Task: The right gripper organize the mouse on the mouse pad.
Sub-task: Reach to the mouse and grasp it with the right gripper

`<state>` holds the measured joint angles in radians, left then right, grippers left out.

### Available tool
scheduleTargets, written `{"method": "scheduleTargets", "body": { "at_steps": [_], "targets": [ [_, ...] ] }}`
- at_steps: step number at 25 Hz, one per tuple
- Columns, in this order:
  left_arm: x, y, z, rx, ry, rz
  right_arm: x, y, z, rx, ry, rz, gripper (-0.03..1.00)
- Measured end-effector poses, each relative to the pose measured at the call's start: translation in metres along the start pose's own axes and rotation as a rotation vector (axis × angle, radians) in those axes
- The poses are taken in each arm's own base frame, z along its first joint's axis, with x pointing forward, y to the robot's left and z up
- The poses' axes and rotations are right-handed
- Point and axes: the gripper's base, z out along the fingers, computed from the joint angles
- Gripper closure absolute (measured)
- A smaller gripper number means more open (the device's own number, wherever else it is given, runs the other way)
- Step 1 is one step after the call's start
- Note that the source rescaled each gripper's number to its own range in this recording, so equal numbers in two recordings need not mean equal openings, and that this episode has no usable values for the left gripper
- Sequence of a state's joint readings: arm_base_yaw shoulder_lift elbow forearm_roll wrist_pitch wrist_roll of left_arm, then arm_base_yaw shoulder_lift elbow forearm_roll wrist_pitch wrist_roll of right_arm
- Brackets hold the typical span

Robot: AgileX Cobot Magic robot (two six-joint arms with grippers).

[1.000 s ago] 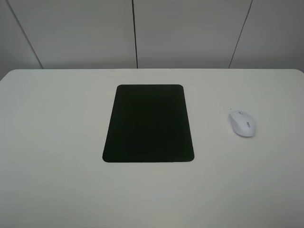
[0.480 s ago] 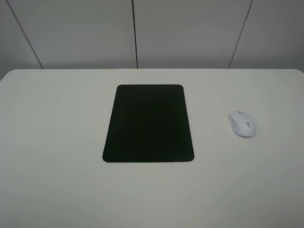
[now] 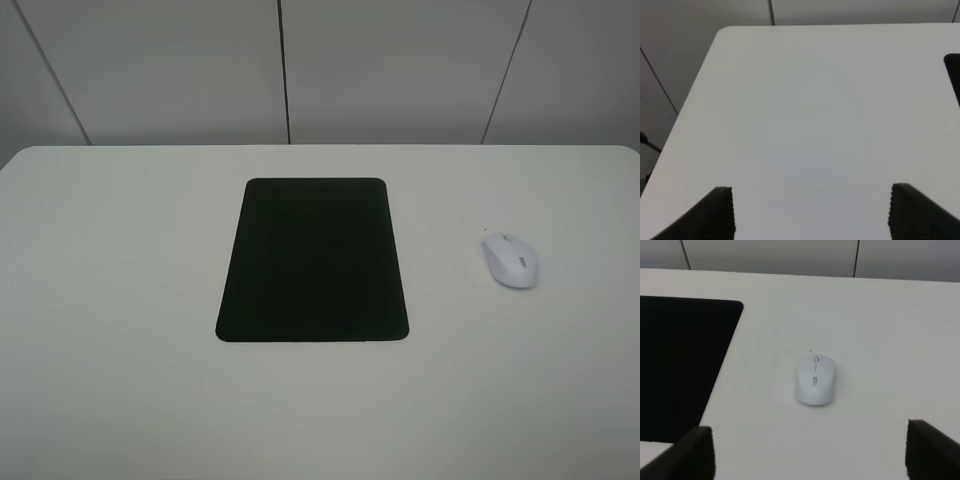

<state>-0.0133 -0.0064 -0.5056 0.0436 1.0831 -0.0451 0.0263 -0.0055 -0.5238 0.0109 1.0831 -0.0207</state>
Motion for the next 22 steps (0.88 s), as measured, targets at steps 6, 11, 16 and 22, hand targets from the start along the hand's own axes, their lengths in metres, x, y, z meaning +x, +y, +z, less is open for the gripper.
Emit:
{"method": "scheduleTargets", "body": {
  "at_steps": [6,11,16,22],
  "targets": [
    [0.0000,0.0000,0.0000,0.000,0.000,0.000,0.0000,0.0000,0.0000,0.000,0.000,0.000,0.27],
    [0.0000,0.0000,0.0000,0.000,0.000,0.000,0.0000,0.0000,0.0000,0.000,0.000,0.000,0.27],
    [0.0000,0.0000,0.0000,0.000,0.000,0.000,0.0000,0.0000,0.0000,0.000,0.000,0.000,0.27],
    [0.0000,0.0000,0.0000,0.000,0.000,0.000,-0.0052,-0.0010,0.0007,0.010,-0.018,-0.005,0.27]
  ]
}}
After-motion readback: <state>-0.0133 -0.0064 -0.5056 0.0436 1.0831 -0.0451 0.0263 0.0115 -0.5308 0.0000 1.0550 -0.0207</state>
